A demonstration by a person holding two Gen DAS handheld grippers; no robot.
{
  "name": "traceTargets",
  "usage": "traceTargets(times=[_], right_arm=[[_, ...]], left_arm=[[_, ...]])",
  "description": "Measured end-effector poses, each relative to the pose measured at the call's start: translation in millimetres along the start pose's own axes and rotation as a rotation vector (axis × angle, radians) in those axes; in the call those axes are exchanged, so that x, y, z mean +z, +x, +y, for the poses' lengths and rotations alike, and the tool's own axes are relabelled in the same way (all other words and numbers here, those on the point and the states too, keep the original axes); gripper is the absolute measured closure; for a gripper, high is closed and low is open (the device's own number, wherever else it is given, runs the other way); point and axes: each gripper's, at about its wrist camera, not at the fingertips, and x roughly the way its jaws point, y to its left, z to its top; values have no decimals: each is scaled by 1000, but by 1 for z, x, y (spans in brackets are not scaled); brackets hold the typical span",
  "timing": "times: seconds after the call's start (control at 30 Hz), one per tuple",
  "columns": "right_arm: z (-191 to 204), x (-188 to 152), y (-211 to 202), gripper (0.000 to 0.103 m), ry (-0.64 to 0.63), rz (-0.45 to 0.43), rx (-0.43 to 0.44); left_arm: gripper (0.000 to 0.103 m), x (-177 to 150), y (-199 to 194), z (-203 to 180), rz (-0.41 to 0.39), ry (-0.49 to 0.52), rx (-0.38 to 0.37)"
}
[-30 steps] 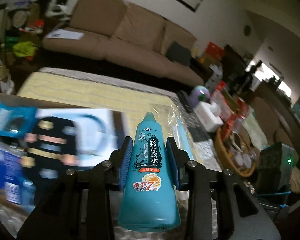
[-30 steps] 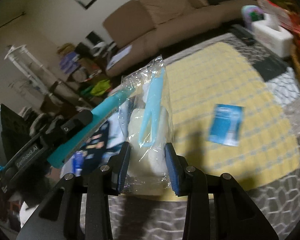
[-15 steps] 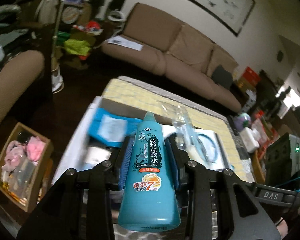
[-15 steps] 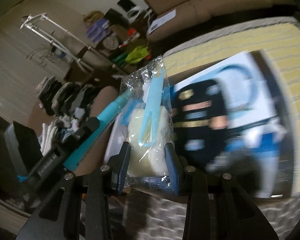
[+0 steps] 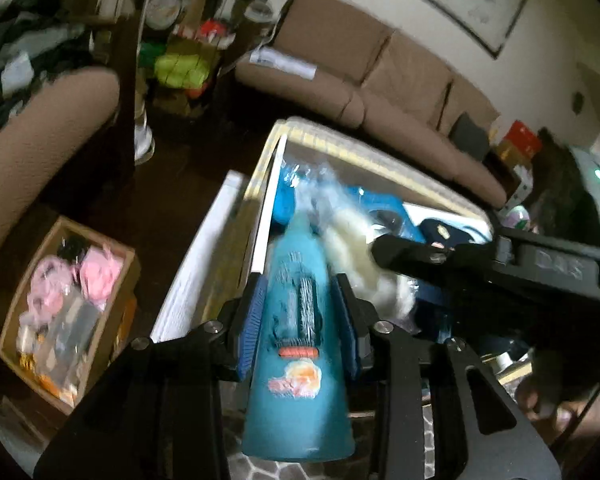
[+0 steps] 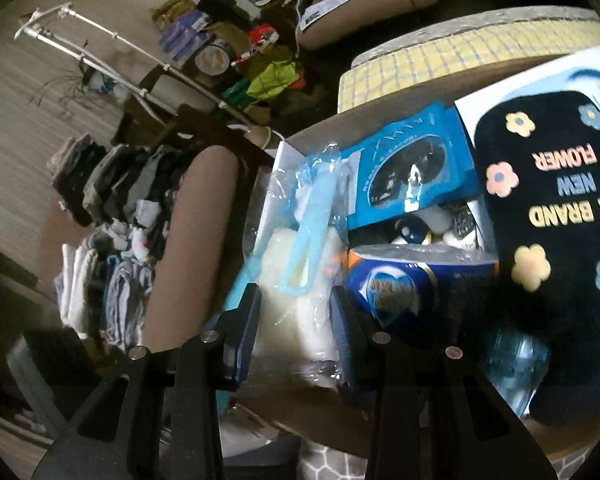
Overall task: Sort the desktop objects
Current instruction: 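Lower the teal bottle and bag into the white box and open both grippers, then withdraw both grippers from the white box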
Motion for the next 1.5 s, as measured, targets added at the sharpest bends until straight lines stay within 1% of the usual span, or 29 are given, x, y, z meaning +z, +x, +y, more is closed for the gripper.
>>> traceTargets(times=[0.07,0.1,0.17,0.23,0.27,0.33,0.4,0.43,0.47,0.5,0.53,0.57,0.63,0.67,0.77,0.83,0.93,1.07,1.17,1.27,1.3,1.4,1.47,1.5], right_arm=[[5,-1,6,61,-28,19,-24],[8,-2,9,58,-46,28,-37],[7,-5,9,55,-58,37,-49],[6,-8,8,54,-64,42,-51],[6,-9,5,52,-67,37,-53],[6,-12,-5,52,-89,8,-64],[9,-17,-15,53,-120,-22,-71],[12,-21,-19,56,-142,-28,-80],[15,-24,-20,62,-161,-23,-84],[19,-29,-19,67,-189,-11,-97],[23,-34,-19,68,-220,-6,-115],[27,-37,-18,68,-245,-6,-129],[35,-45,-20,68,-304,-16,-169],[37,-49,-22,68,-321,-25,-179],[38,-55,-27,68,-331,-35,-171],[36,-58,-29,68,-326,-27,-165],[32,-58,-29,68,-311,-11,-159],[29,-57,-26,68,-316,-12,-170],[26,-53,-23,69,-317,-11,-183],[21,-42,-17,69,-290,-6,-175],[19,-37,-17,69,-285,-11,-178],[14,-24,-25,69,-253,-41,-168],[11,-18,-34,69,-226,-66,-147],[9,-15,-40,69,-217,-72,-136]], left_arm=[[72,-1,-2,2,-4,-16,-20],[71,0,-4,5,-5,-38,-50],[61,2,-13,16,-23,-92,-86],[58,5,-24,31,-51,-154,-119],[58,7,-30,38,-65,-181,-129],[58,11,-35,52,-82,-226,-152],[58,11,-36,60,-72,-254,-180],[58,9,-36,62,-57,-259,-192],[59,7,-36,62,-39,-259,-203],[60,4,-37,61,-15,-255,-235],[66,1,-40,57,0,-240,-263],[69,-1,-43,53,6,-222,-276],[71,-10,-53,43,13,-166,-304],[75,-15,-57,39,18,-153,-321],[79,-31,-63,29,41,-139,-382],[79,-37,-64,23,65,-126,-399],[79,-42,-61,14,90,-106,-395],[79,-35,-52,5,100,-100,-390],[80,-27,-37,2,123,-95,-363],[80,-21,-18,4,146,-115,-349],[80,-17,-12,5,148,-119,-338],[80,-10,9,5,197,-127,-334],[79,-10,11,2,203,-110,-323],[78,-12,8,1,194,-106,-322]])
